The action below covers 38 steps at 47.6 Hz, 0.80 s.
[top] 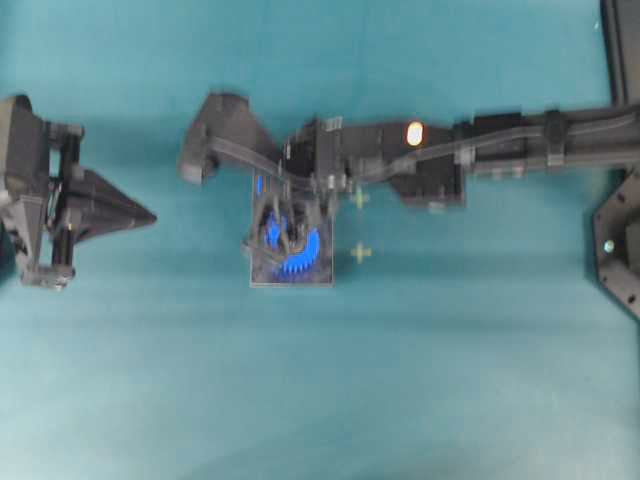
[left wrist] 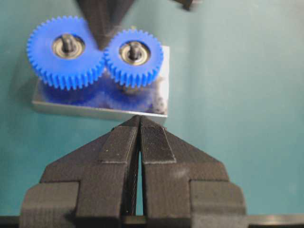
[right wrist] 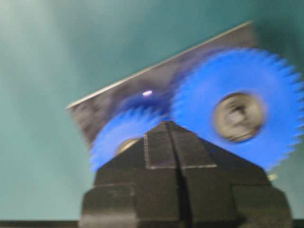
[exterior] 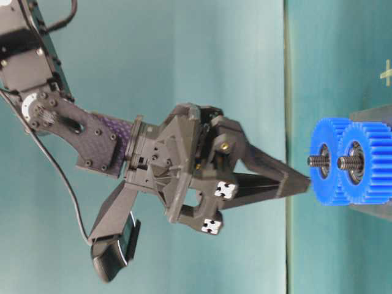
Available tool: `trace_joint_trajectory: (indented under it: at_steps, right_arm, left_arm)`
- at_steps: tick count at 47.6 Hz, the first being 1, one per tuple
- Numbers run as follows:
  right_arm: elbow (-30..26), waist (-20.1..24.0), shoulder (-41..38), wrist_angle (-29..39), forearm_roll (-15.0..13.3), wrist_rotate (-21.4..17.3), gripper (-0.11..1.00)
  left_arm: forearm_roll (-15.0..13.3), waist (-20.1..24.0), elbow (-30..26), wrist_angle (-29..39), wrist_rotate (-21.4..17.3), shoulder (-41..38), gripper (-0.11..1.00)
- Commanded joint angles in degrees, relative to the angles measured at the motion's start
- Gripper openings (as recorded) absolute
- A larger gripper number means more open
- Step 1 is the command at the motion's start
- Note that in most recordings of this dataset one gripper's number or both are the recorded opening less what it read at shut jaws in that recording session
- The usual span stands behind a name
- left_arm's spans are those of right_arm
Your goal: Fit the small gear onto the shaft.
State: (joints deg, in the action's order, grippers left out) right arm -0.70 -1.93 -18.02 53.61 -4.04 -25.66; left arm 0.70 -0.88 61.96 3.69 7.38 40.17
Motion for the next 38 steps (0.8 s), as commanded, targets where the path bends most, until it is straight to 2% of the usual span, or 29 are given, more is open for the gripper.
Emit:
trace_joint_trajectory:
  at_steps: [1,22,38]
  right_arm:
    - [-1.05,0.53,1.23,0.18,0.09,0.70,-0.02]
    - [2.20,0.88,2.72,1.58,0.44,0.53,-0.02]
    - [8.96,3.25,4.31,1.67,3.87,-0.26,-0.02]
  left_arm:
    - [0.18,0.09,-0.79,-0.44,0.00,0.26,0.00]
    - [0.18,0.09,-0.62,-0.35,0.00,0.35,0.00]
    - [0.18,0.09,-0.53,-0.44,0.00,0.35,0.00]
